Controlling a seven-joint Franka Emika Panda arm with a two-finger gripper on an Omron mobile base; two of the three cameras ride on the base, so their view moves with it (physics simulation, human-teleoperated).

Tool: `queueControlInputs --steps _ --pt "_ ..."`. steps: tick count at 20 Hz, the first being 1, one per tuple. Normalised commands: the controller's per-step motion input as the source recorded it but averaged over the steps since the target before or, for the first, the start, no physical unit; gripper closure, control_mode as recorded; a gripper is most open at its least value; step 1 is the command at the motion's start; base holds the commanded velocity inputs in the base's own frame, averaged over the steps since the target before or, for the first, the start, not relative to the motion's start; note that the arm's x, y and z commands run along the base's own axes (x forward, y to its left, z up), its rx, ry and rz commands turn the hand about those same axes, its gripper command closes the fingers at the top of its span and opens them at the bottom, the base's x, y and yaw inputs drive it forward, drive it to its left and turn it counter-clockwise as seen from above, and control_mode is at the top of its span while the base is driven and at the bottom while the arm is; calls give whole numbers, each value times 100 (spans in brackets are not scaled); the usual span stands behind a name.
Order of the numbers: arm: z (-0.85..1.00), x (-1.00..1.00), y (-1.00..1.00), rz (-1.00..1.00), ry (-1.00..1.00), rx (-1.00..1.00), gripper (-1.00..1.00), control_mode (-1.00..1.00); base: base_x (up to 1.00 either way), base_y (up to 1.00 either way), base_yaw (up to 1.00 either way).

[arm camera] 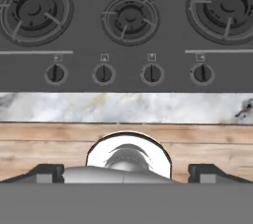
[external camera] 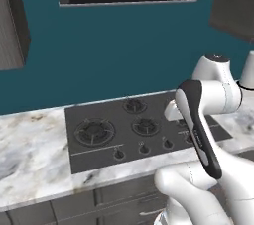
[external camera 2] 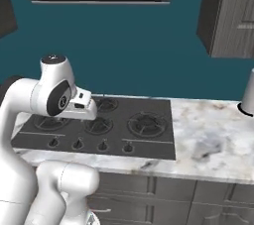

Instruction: Navigate to the range hood.

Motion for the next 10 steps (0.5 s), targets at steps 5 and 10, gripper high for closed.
queueControlInputs --steps 5,10 --pt "0 0 0 0 0 0 -100 100 6 -25 18" --pt "0 0 0 0 0 0 -100 100 -4 -17 5"
